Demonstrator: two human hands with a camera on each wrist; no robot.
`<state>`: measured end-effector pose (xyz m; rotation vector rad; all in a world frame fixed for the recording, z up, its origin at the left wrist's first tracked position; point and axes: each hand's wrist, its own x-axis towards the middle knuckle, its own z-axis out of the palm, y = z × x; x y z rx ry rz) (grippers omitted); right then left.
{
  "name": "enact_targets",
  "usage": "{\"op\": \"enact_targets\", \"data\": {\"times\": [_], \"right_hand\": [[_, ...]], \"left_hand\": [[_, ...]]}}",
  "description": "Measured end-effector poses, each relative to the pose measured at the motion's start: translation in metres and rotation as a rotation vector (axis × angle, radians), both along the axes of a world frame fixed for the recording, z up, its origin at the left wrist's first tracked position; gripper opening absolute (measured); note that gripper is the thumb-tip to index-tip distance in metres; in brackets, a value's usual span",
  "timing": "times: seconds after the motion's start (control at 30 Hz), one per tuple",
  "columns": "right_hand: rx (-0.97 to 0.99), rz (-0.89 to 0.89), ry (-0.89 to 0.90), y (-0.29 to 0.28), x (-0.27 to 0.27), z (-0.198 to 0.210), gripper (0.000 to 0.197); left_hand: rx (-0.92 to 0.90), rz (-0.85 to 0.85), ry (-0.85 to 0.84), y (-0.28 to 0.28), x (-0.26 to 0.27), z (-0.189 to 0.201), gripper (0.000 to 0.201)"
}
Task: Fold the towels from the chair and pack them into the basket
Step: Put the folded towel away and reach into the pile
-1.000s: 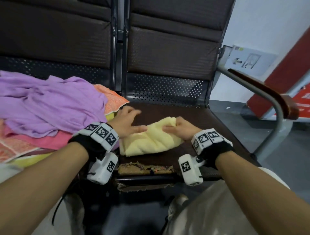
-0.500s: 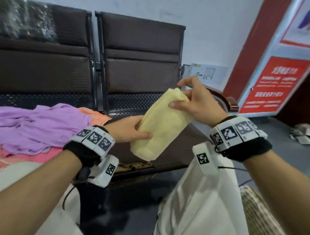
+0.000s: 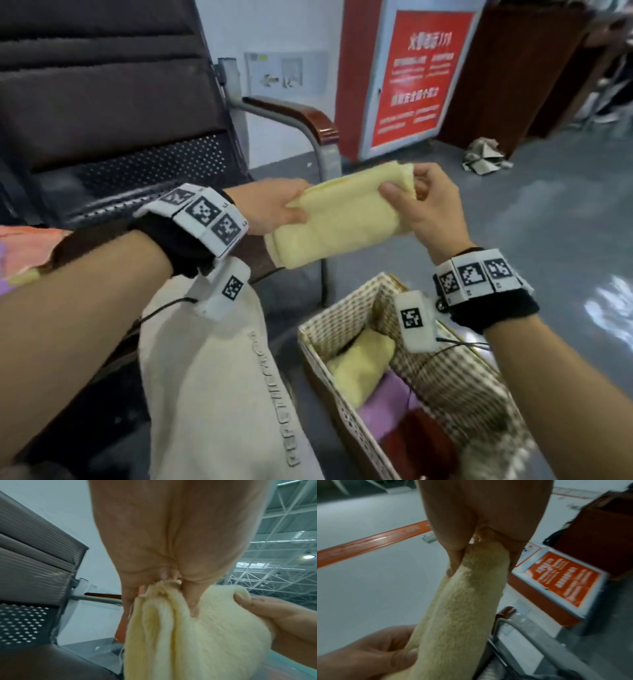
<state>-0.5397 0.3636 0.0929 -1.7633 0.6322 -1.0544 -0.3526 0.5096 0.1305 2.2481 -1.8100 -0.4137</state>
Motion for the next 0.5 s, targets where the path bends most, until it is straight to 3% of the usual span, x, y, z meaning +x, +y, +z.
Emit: {"op": "enact_targets", "data": {"times": [0.1,0.2,0.37,0.5], "right_hand": [[0.087,-0.047,0.016,-0.016,-0.043,-0.048,0.024],[0.125,-0.058,0.083,-0.025,-0.078,-0.096,0.022],[0.225,-0.066,0.255,-0.03,-0.118,-0.169,0.03],[0.249,-0.126,0.45,-0.031,-0.135,-0.215,0.022]], "left_hand": [[0.074,-0.031,-0.032,-0.038,-0.027,-0.028,0.021],[0.188,-0.066,-0.055,-0.066,-0.055,-0.074,0.031],[0.403,-0.13,0.001,-0.089,-0.1,-0.168,0.027],[0.509,-0.139,0.013,-0.097,-0.122,-0.227,0.03]]}}
